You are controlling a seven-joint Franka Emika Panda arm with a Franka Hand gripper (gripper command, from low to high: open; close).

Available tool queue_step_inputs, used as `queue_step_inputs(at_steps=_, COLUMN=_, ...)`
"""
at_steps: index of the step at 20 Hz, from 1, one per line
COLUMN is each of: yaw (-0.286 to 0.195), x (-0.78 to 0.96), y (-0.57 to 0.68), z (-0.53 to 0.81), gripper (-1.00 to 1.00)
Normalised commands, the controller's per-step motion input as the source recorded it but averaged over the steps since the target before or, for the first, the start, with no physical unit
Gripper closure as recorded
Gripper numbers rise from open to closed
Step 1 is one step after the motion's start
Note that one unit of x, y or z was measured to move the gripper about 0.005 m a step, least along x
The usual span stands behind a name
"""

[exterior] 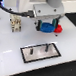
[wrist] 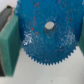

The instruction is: Insert the blue gear onto the right peg, followed by the red gear

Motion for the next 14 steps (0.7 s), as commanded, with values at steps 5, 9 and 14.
queue_step_inputs(at_steps=5, yaw=0.0, x=0.69, y=-0.02, z=0.35, gripper=1.0)
queue_step_inputs(at_steps=9, yaw=0.0, x=0.73, y=-0.04, z=0.25, gripper=1.0)
queue_step_inputs(at_steps=14, yaw=0.0, x=0.7, y=-0.11, z=0.15, gripper=1.0)
